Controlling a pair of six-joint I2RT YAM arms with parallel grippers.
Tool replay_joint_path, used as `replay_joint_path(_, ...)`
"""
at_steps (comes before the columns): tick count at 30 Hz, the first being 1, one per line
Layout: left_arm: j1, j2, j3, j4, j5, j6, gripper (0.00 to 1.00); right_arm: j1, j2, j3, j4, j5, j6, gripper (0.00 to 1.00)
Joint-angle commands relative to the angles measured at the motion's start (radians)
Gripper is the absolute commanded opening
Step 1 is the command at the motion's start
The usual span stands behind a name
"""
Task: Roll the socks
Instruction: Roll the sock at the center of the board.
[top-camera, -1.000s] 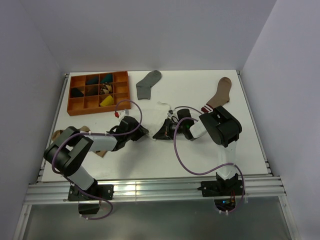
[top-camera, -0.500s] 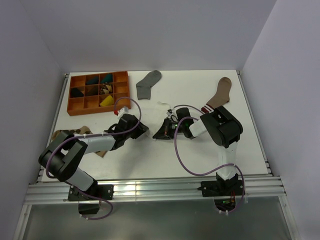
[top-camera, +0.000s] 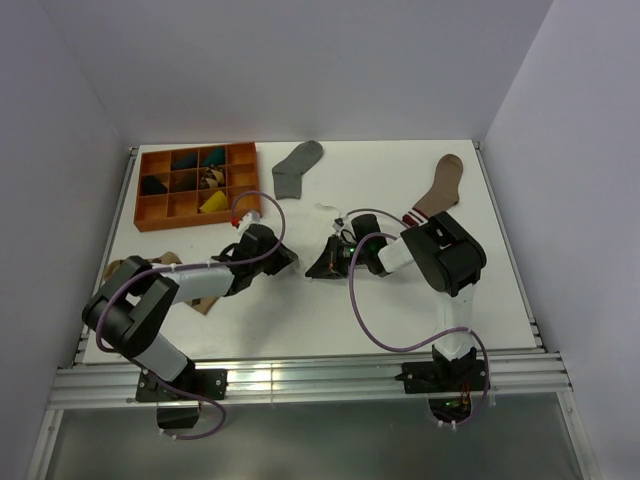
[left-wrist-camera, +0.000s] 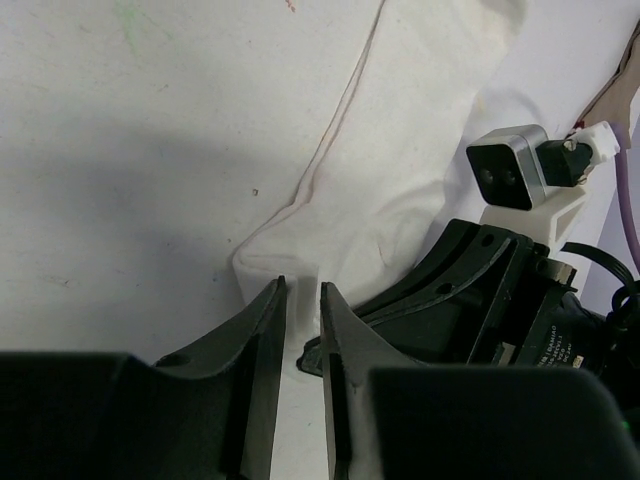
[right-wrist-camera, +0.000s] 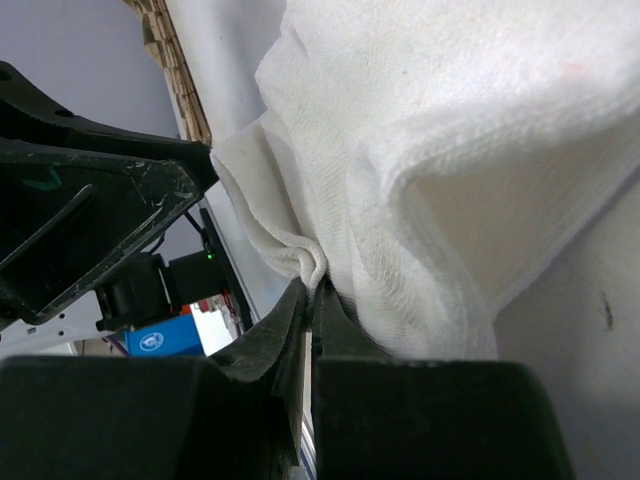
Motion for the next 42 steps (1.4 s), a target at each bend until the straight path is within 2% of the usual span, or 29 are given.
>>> replay_joint_path(1,-0.006,0.02,0.037,0.013,0.007,-0.005,0.25,-0.004,-0.003,0.011,-0.085,0.094,-0.054,0.0)
replay_joint_path(14,-0.006,0.088,0.032,0.001,-0.003,-0.048,0.23,-0.004,0.006,0.028,-0.121,0.109,-0.076,0.0)
replay_joint_path(19,-0.006,0.12,0.034,-0.039,-0.02,-0.073,0.2,-0.003,-0.037,0.033,-0.207,0.166,-0.164,0.0)
replay_joint_path(21,-0.005,0.129,0.031,-0.045,-0.023,-0.077,0.2,-0.003,-0.078,0.03,-0.23,0.19,-0.192,0.03)
replay_joint_path(23,-0.006,0.131,0.034,-0.054,-0.03,-0.076,0.18,-0.001,-0.129,0.024,-0.252,0.209,-0.227,0.1)
replay_joint_path(27,-0.006,0.139,0.045,-0.074,-0.035,-0.063,0.18,0.022,-0.222,0.025,-0.325,0.305,-0.309,0.26)
replay_joint_path(30,-0.006,0.14,0.051,-0.077,-0.033,-0.051,0.18,0.049,-0.305,0.017,-0.391,0.392,-0.403,0.33)
replay_joint_path(35,-0.008,0.142,0.066,-0.095,-0.035,-0.031,0.18,0.112,-0.452,0.008,-0.433,0.564,-0.568,0.39)
replay_joint_path(36,-0.008,0.142,0.069,-0.099,-0.036,-0.027,0.18,0.129,-0.466,0.011,-0.439,0.603,-0.644,0.4)
replay_joint_path(37,-0.008,0.142,0.072,-0.1,-0.036,-0.025,0.17,0.169,-0.488,0.01,-0.442,0.68,-0.686,0.4)
replay_joint_path(39,-0.008,0.142,0.078,-0.109,-0.036,-0.019,0.17,0.218,-0.503,-0.007,-0.418,0.761,-0.806,0.4)
replay_joint_path(42,-0.008,0.146,0.089,-0.12,-0.035,-0.008,0.17,0.301,-0.492,-0.029,-0.355,0.822,-0.893,0.4)
